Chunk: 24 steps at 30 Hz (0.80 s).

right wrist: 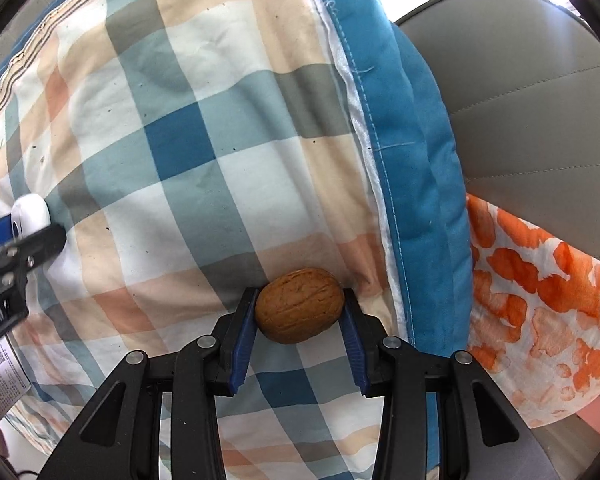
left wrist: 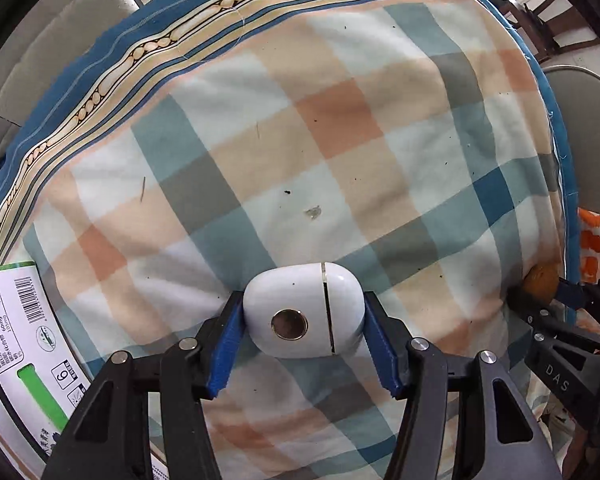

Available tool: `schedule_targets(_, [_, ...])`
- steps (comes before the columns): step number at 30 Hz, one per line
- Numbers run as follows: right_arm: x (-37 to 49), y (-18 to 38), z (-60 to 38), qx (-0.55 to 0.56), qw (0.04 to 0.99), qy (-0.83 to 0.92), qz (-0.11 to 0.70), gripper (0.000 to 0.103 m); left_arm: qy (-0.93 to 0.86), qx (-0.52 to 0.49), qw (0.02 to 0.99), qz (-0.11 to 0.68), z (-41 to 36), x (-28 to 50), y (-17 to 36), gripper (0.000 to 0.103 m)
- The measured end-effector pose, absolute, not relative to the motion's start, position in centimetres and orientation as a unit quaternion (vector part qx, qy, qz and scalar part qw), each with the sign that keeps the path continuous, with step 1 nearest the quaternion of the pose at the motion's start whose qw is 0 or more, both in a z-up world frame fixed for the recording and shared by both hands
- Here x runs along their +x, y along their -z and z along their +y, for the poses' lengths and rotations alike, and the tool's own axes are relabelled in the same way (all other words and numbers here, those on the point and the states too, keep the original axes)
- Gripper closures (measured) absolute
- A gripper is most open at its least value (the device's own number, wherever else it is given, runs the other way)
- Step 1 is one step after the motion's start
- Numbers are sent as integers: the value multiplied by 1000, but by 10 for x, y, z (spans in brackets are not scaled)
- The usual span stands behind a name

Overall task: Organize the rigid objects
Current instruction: 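Close left gripper on white earbud case, then carry earbud case and walnut over the box and lower them in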

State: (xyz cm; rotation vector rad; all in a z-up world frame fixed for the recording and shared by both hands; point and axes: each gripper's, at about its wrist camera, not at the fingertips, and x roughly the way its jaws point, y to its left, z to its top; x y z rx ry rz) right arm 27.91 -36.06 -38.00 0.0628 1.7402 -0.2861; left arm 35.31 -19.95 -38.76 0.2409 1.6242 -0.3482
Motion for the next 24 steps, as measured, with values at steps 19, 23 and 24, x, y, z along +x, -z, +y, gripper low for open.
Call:
schedule_targets(19, [246,322,-326,120,662,34,739,61,169,-2,724,669,-116,303,290,49])
schedule_targets(23, [238,282,-285,100,691,-8,716,61,172,-46,748,640,-72,268,242,49])
schedule_targets(24, [237,270,-270,98,697,-21,710,61,169,-54,754,632,-58,262,233,49])
